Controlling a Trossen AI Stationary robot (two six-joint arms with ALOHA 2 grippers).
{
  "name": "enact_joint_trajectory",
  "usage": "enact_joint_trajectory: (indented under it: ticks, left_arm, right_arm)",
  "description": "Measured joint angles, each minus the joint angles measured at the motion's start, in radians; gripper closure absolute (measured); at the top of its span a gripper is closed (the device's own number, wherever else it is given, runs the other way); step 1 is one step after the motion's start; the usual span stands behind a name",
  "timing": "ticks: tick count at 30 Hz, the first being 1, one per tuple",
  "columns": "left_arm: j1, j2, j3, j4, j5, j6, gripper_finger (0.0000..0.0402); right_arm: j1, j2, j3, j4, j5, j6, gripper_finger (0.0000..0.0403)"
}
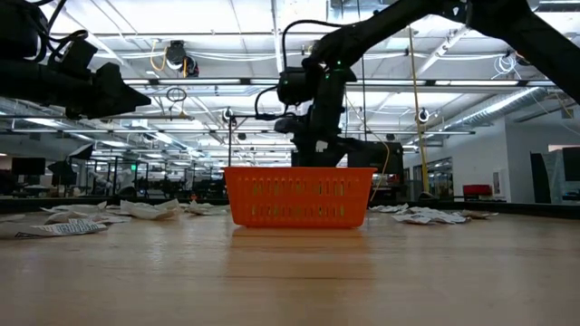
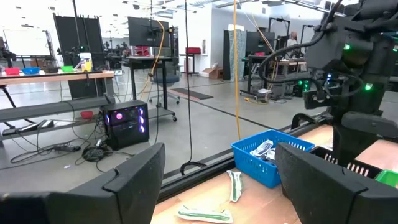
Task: Pick & Place First Aid Supplies
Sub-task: Put the black towelette pack into the black bin
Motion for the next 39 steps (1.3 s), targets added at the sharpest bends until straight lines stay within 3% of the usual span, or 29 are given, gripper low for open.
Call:
enact_joint_trajectory:
  ticks: [8, 17, 22, 39]
  left_arm:
    - [0.000, 0.000, 0.000, 0.000, 0.000, 0.000, 0.0096]
    - [0.000, 0.000, 0.000, 0.000, 0.000, 0.000, 0.0096]
    - [0.000, 0.000, 0.000, 0.000, 0.000, 0.000, 0.0096]
    - [0.000, 0.000, 0.000, 0.000, 0.000, 0.000, 0.0096]
  right_arm:
    - [0.001, -0.048, -0.031, -0.075, 0.001, 0.034, 0.0219]
    - [0.036, -0.251, -0.331, -0.008, -0.018, 0.170, 0.0222]
    - [0.052, -0.378, -0.478, 0.000, 0.046, 0.220, 0.0222]
    - [0.087, -0.683, -0.800, -0.012, 0.084, 0.335, 0.0222]
